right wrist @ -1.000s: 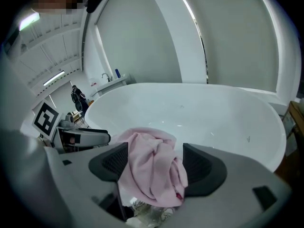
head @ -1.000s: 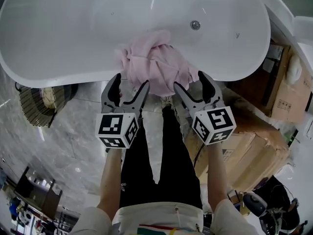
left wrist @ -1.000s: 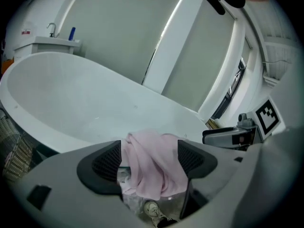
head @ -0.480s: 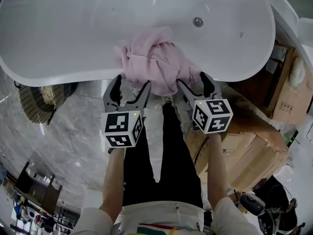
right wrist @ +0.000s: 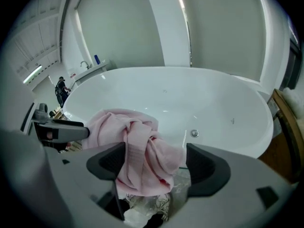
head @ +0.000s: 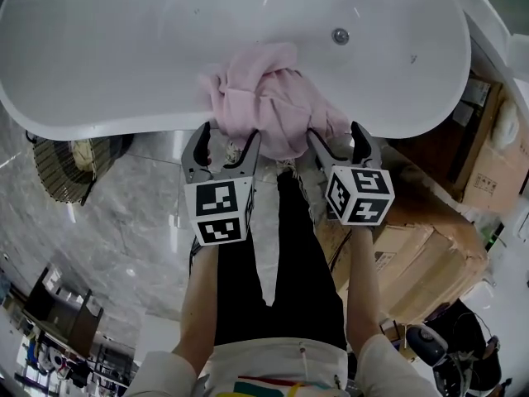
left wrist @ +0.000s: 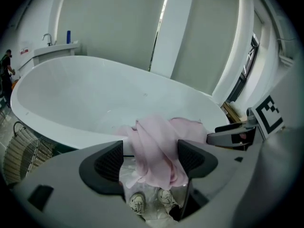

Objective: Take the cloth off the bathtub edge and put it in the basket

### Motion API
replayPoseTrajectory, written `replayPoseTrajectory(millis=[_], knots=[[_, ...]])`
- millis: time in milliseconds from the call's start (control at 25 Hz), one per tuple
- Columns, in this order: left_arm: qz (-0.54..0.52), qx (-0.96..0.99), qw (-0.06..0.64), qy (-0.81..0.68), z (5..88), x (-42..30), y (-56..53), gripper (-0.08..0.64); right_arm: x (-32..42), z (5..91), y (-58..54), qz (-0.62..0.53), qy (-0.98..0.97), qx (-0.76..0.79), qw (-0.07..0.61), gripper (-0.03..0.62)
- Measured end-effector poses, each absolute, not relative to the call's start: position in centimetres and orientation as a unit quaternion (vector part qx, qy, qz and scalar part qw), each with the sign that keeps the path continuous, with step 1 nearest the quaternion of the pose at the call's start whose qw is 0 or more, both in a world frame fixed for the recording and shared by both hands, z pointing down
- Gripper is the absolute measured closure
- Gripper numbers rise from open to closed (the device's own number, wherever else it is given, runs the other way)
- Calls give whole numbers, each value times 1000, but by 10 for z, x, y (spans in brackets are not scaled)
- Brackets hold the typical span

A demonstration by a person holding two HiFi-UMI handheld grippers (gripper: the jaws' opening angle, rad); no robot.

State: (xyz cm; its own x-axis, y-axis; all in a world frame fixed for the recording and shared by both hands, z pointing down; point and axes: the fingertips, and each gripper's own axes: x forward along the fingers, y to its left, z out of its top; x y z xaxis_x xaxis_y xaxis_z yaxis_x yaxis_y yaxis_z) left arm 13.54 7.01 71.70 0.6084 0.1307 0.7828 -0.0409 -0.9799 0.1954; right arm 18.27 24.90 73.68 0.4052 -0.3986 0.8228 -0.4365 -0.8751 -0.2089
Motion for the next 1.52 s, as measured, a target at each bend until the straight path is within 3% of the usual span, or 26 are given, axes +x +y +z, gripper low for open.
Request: replayPoseTrajectory(millis=[200, 680, 1040, 1200, 1520], knots=[[445, 891, 89, 16, 718, 135, 68, 198, 181, 742, 250, 489, -233, 841, -10, 202], [452, 890, 61, 4, 720, 138, 74, 217, 180, 740, 246, 480, -236, 845, 13, 215], [445, 890, 98, 14, 720, 143, 82, 316, 175, 737, 228, 484, -277, 830, 0, 391], [425, 882, 205, 5, 722, 145, 82, 426, 174, 737, 225, 479, -291, 828, -18, 447], [434, 880, 193, 4, 721, 149, 82, 434, 177, 737, 223, 500, -306, 807, -72, 482]])
